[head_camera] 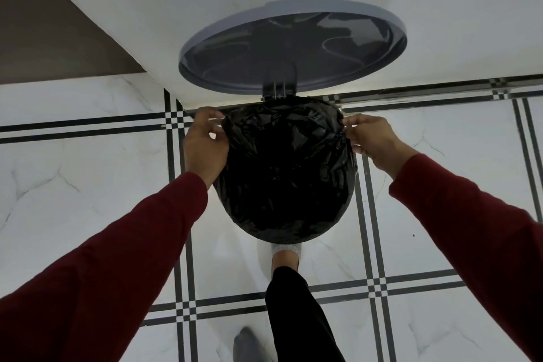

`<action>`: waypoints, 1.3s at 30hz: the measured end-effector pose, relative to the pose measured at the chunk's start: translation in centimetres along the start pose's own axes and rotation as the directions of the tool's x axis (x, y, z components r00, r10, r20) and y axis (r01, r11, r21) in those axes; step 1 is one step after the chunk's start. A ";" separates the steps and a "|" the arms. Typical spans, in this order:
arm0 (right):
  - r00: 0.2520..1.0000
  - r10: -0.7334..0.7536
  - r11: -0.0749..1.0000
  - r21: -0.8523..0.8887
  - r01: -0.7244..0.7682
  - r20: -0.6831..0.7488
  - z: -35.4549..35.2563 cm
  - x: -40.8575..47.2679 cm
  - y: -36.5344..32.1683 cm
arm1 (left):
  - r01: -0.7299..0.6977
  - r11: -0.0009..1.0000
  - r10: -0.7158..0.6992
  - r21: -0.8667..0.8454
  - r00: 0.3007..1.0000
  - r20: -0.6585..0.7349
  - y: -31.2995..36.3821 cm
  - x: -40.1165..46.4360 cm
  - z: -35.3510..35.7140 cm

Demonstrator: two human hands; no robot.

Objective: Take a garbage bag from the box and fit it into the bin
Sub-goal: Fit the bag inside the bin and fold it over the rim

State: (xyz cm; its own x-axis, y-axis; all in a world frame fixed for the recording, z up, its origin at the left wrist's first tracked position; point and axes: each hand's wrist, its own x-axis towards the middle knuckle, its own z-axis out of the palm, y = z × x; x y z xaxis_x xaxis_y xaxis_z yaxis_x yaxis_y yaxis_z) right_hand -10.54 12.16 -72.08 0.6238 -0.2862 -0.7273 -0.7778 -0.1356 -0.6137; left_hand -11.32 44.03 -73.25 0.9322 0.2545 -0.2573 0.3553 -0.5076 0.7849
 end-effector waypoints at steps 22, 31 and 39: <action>0.833 -0.552 0.667 -0.576 0.473 0.044 11.1 -7.4 2.4 | 0.002 0.992 -0.023 0.130 0.987 0.156 -0.7 0.6 1.4; 0.948 0.159 0.495 -0.853 0.166 0.277 18.2 2.9 7.8 | 0.073 0.997 -0.074 0.014 0.990 0.123 -1.9 0.5 2.1; 0.894 0.047 0.224 -0.876 0.426 0.446 17.8 6.4 10.4 | 0.105 0.993 -0.099 -0.050 0.989 0.111 -2.0 0.2 2.4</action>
State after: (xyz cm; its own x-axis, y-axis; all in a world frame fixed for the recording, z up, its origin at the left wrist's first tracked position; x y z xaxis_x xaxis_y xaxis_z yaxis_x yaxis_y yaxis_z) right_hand -13.29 25.77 -88.57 0.5555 0.1612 -0.8157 0.0238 -0.9837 -0.1782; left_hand -11.65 43.10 -76.24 0.8942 0.2105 -0.3952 0.4477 -0.4363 0.7805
